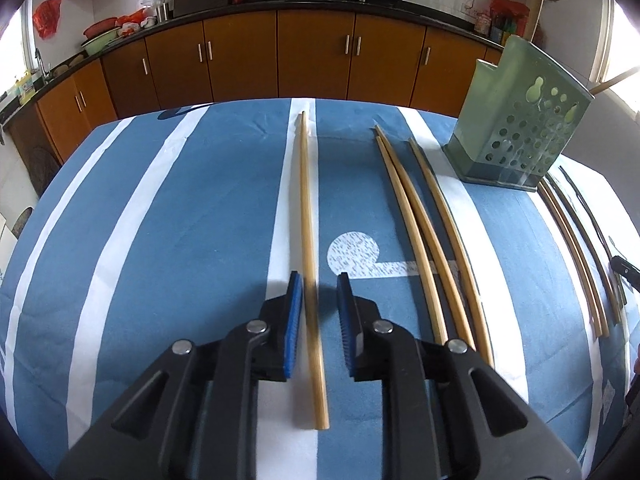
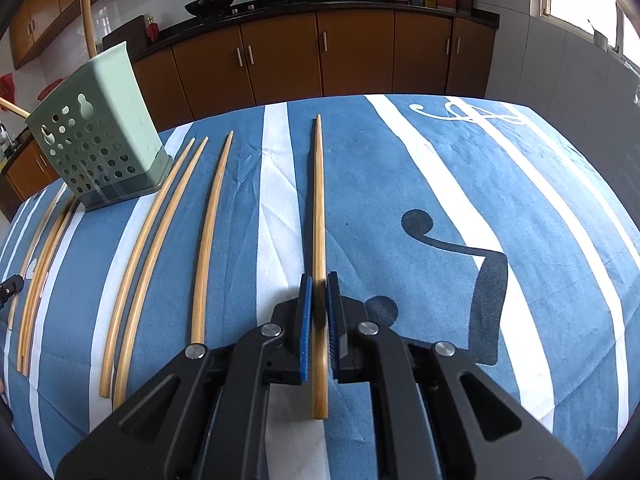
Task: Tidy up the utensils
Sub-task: 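Lift both held chopsticks upright and carry them above the green holder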
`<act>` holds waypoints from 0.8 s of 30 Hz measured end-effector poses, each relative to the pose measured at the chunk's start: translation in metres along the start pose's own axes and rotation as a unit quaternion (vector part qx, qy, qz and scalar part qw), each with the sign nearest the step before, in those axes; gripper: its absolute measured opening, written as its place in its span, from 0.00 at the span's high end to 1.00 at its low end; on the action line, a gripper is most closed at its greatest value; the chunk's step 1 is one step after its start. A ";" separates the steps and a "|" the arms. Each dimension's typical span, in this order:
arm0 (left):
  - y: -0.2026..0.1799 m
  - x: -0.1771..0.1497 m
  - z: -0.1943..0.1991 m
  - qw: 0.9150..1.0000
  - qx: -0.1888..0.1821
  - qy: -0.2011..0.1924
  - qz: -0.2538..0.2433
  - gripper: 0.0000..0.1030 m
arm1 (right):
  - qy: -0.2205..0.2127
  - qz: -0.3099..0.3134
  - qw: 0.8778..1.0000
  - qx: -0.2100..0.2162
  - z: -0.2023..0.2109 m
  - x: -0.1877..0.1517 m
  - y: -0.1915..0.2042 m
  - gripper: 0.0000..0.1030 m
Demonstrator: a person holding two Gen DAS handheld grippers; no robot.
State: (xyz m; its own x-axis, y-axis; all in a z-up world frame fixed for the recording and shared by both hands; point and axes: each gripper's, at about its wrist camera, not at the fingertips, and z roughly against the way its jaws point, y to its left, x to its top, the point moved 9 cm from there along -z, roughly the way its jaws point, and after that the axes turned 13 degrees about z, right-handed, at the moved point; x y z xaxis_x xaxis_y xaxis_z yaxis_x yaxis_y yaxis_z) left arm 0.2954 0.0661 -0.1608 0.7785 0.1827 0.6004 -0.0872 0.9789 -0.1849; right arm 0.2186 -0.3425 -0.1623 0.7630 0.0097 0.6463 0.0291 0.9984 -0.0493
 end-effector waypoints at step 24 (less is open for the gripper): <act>0.010 -0.016 0.014 0.999 0.028 0.007 -0.019 0.93 | -0.008 -0.005 1.000 0.003 0.020 -0.009 -0.002 0.92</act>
State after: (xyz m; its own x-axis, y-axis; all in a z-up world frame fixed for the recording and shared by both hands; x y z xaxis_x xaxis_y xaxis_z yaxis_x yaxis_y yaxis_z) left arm 0.2730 0.0738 -0.1611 0.7906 0.1447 0.5949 -0.0920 0.9887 -0.1182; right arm 0.1986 -0.3430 -0.1526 0.7521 0.0005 0.6590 0.0322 0.9988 -0.0376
